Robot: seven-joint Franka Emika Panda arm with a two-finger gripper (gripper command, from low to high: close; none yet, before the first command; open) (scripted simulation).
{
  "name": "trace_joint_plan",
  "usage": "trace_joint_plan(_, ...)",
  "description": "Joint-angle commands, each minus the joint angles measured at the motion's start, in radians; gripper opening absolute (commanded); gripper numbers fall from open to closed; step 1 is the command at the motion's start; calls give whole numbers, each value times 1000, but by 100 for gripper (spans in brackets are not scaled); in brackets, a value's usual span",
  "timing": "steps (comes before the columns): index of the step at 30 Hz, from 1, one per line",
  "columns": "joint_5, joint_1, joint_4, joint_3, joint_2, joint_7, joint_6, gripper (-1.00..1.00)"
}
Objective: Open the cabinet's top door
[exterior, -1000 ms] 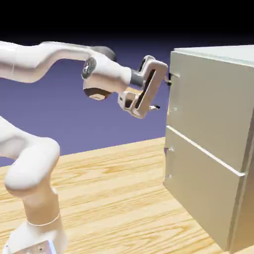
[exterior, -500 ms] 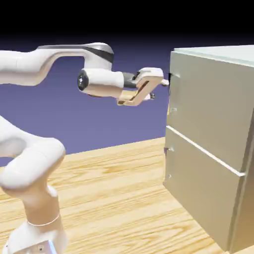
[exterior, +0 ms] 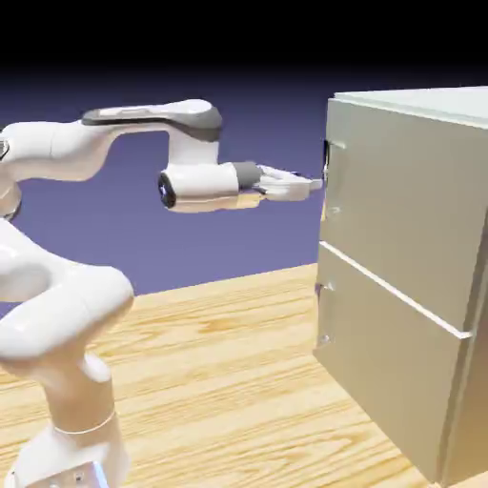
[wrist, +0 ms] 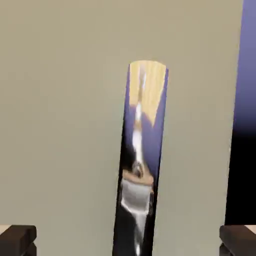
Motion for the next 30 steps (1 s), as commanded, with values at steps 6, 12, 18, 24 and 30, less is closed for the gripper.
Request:
trace_joint_plan(6,28,-176,127,89,56,-13,-39,0)
trace_joint_plan(12,-54,-31,-13,-19,55,-5,-141,-100)
trace_joint_plan(18,-232,180,-223,-222,10,29,-303,-100)
trace_joint_plan(24,-458,320,-392,-440,-76,80,-461,-100)
trace_joint_plan(30,-705,367,-503,-657,-163,125,-615,-100)
